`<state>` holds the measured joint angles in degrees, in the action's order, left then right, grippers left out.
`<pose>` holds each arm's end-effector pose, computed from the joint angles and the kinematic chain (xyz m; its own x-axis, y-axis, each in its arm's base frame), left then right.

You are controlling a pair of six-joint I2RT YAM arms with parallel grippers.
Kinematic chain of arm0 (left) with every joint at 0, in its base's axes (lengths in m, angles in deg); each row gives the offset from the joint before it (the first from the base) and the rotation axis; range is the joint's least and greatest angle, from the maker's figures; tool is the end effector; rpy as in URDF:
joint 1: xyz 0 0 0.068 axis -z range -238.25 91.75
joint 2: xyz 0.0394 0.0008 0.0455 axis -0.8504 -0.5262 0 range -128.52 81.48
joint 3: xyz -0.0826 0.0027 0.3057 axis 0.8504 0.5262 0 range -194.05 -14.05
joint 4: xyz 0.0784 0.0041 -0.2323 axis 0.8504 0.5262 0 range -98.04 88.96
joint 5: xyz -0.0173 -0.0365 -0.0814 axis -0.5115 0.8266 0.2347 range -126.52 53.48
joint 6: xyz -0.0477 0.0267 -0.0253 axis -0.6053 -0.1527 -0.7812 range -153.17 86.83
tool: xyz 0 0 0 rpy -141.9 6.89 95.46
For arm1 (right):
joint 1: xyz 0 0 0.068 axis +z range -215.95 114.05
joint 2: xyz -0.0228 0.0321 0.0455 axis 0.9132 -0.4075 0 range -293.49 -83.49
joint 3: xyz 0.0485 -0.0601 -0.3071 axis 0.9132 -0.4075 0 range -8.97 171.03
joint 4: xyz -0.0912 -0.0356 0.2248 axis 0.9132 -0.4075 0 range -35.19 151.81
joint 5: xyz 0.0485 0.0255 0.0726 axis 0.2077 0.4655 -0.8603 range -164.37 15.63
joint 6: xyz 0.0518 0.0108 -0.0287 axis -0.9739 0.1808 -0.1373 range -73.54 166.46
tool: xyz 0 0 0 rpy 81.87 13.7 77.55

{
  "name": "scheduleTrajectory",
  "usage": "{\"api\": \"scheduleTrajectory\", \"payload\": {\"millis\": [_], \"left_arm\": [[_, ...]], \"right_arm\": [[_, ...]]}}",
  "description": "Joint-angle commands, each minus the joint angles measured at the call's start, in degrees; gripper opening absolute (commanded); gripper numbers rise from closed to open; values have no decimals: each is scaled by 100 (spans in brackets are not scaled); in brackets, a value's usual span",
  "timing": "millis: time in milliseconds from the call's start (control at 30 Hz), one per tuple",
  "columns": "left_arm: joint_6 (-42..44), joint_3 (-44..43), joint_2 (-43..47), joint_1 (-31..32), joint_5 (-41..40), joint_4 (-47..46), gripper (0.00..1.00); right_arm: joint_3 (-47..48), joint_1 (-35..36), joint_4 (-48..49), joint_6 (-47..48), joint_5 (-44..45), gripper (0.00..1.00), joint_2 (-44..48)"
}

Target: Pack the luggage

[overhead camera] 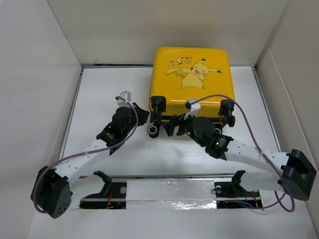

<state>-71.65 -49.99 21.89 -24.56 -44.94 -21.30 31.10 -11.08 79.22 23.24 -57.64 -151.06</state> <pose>0.1802 -0.1123 0.3223 -0.3845 -0.4835 -0.7864 0.2422 0.7691 -0.5914 0.1524 0.1943 0.3269 -0.3372 0.1769 -0.9247 -0.5302 0.7759 0.3418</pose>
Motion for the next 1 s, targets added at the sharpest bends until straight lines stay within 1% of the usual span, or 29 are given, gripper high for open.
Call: {"api": "scheduleTrajectory", "payload": {"millis": [0,167,267,300,367,433,533,600,633,667,767,967], "left_arm": [[-2,61,-148,6,640,-660,0],[-63,26,-333,6,1228,-941,0],[-159,122,-386,6,1606,-1152,0],[-195,149,-421,6,1677,-1292,0],[-239,210,-491,111,1861,-1381,0],[-291,245,-544,111,2020,-1513,0],[-475,430,-580,111,2441,-1969,0],[-555,492,-589,111,2512,-2171,0],[-564,518,-580,111,2504,-2199,0],[-573,527,-588,111,2495,-2225,0],[-538,510,-615,111,2486,-2260,0],[-511,483,-641,111,2433,-2234,0]], "right_arm": [[264,-108,-71,178,-108,87,51],[500,-380,-158,274,-494,90,-63],[589,-442,-72,318,-775,96,-142],[589,-503,-10,327,-872,99,-160],[615,-583,148,327,-1222,100,-274],[616,-636,262,292,-1382,100,-344],[563,-775,604,108,-1716,100,-493],[441,-960,877,-67,-2076,100,-511],[222,-1091,1096,-129,-2243,100,-503],[107,-1145,1568,-260,-2540,100,-511],[-26,-1198,1985,-367,-2955,100,-599],[448,-1128,1591,-60,-2860,100,-950]]}}
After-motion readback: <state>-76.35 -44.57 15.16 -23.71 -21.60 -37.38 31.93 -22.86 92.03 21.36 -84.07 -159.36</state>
